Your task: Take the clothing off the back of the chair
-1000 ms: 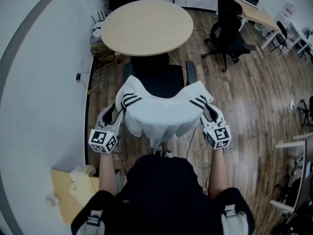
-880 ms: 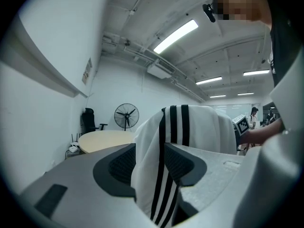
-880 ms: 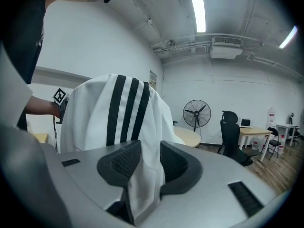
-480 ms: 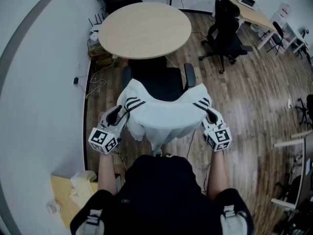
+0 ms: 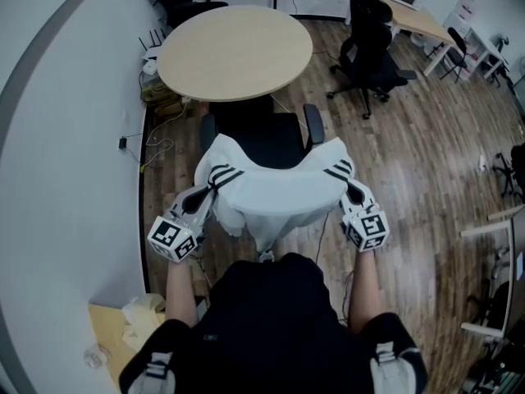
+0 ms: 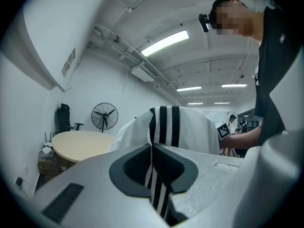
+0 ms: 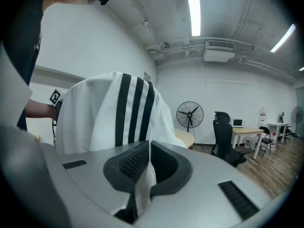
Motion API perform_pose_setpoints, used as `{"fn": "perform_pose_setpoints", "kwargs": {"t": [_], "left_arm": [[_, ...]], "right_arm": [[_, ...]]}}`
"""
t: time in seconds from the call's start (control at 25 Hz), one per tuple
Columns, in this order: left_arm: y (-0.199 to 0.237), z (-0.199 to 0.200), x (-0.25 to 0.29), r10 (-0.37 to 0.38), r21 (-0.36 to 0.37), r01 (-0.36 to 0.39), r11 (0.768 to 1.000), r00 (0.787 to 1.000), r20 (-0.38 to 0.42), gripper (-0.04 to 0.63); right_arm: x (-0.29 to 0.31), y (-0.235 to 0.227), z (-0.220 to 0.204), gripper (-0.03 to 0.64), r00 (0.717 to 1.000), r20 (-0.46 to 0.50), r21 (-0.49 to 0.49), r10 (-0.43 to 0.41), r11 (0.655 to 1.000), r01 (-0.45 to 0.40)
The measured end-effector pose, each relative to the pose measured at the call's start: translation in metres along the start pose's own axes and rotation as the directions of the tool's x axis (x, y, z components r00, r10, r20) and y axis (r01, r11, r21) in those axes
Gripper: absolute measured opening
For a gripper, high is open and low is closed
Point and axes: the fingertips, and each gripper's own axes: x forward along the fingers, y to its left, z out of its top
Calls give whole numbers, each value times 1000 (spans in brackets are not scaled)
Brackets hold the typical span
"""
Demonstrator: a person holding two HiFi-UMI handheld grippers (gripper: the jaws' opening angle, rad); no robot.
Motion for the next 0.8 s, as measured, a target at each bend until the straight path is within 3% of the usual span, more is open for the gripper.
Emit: {"fn": "perform_pose_setpoints", "kwargs": {"t": [0.16, 0.8], "left_arm": [[5, 3, -5, 32, 36, -33, 999, 999, 16, 9], [8, 24, -26, 127, 1, -128, 992, 985, 120, 8]], "right_arm": [[-1, -4, -2, 2, 999, 18, -15, -31, 999, 31], [-10, -12, 7, 0, 997, 41, -18, -64, 998, 64]]}}
